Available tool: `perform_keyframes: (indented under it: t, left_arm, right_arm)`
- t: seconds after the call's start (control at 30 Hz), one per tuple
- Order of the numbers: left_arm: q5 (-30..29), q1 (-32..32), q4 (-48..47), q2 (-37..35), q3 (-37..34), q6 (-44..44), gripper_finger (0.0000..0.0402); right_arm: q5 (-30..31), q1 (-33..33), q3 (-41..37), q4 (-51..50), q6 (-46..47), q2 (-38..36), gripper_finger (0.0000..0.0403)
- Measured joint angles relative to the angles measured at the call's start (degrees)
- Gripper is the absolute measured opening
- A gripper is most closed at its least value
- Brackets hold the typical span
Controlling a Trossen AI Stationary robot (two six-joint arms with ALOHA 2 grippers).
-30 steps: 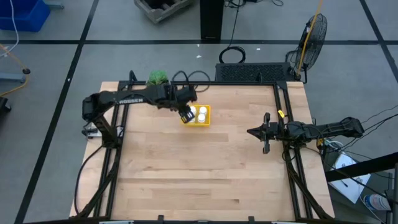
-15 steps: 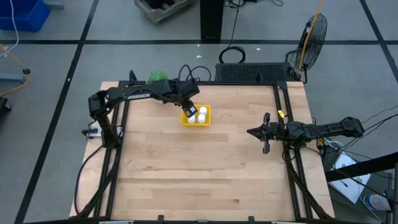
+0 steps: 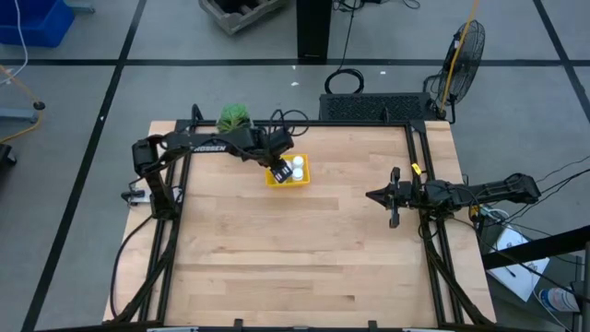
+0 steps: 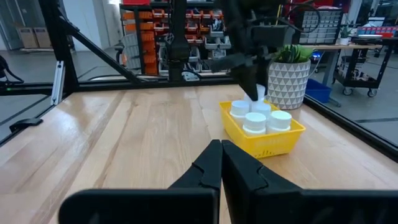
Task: Pick and place pill bottles into a basket
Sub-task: Put the white pill bottle into the yellow basket, then return to Home Position
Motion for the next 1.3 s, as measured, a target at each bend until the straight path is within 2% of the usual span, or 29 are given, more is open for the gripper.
perform_keyframes:
  t: [0.07, 0.23, 0.4, 0.5, 0.8, 1.17, 1.3]
  left_arm:
    - [-0.02, 0.02, 1.40, 0.01, -0.96, -0.24, 0.0164]
    - [0.03, 0.00, 4.65, -0.16, -3.25, -0.71, 0.0165]
    - [2.70, 0.60, 7.20, -0.38, -5.32, -2.14, 0.0217]
    - [2.12, 0.55, 7.16, -0.34, -5.46, -3.88, 0.0241]
    - [3.22, 0.48, 3.78, -0.66, -5.13, -2.12, 0.0269]
    - [1.45, 0.79, 5.47, -9.39, -4.73, -3.22, 0.0271]
    - [1.14, -0.44, 1.23, -13.19, -4.76, -8.79, 0.0271]
  right_arm:
    - [0.00, 0.02, 0.00, 0.00, 0.00, 0.00, 0.0000]
    - [0.00, 0.00, 0.01, 0.00, 0.00, 0.00, 0.0000]
    - [0.00, 0.00, 0.00, 0.00, 0.00, 0.00, 0.0000]
    - [0.00, 0.00, 0.01, 0.00, 0.00, 0.00, 0.0000]
    - [0.00, 0.00, 0.00, 0.00, 0.00, 0.00, 0.0000]
    - [0.00, 0.00, 0.00, 0.00, 0.00, -0.02, 0.0000]
    - [0.00, 0.00, 0.00, 0.00, 0.00, -0.02, 0.0000]
